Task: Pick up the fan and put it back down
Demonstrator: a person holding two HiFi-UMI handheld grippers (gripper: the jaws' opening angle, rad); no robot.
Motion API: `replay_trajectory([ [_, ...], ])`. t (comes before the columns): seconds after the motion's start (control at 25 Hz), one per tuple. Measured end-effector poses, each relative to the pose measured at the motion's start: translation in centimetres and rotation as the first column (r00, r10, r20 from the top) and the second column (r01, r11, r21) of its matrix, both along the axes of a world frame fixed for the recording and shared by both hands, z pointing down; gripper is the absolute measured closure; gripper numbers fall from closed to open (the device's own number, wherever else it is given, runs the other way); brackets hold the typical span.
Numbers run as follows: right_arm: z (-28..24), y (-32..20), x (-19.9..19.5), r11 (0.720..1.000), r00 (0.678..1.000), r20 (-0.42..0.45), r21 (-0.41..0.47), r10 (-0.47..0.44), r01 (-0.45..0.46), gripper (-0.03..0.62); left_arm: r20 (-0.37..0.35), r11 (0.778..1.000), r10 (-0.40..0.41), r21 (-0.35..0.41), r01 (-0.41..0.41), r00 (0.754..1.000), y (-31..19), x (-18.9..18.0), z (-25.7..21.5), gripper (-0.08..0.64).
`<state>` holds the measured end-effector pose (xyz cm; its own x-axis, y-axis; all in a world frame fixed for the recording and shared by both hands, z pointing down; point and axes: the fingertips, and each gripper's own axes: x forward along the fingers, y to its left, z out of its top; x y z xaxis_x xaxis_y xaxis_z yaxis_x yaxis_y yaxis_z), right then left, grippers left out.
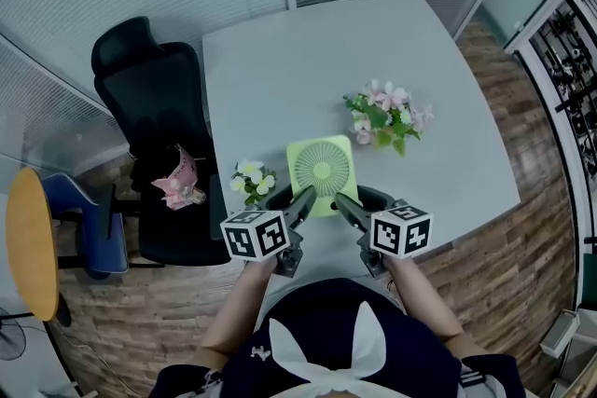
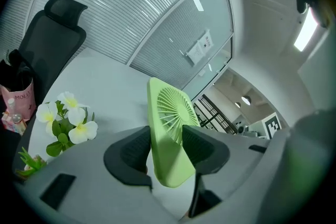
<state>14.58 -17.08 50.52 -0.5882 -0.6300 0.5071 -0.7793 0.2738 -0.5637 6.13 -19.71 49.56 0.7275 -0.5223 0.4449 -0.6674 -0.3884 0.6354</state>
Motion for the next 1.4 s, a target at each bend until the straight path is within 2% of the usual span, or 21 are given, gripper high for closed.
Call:
replay_trajectory([
  [0.56, 5.0, -2.1, 0.7, 0.991, 0.998, -0.007, -0.115, -0.067, 0.066, 0.402, 0.058, 0.992, -0.05, -0.114, 0.057, 0.997, -1.4, 0.6, 5.3, 0.373],
  [0.84, 7.7, -2.6, 0.8, 0.982, 0.996, -0.013, -0.168, -0.087, 0.084, 0.402, 0.066, 0.98, -0.068, -0.181, 0.079, 0.996, -1.8, 0.6, 8.2, 0.373],
  [1.4, 12.0, -3.0, 0.7, 0.962, 0.989, -0.016, -0.237, -0.144, 0.136, 0.399, 0.113, 0.957, -0.098, -0.262, 0.125, 0.989, -1.8, 0.3, 12.5, 0.373],
])
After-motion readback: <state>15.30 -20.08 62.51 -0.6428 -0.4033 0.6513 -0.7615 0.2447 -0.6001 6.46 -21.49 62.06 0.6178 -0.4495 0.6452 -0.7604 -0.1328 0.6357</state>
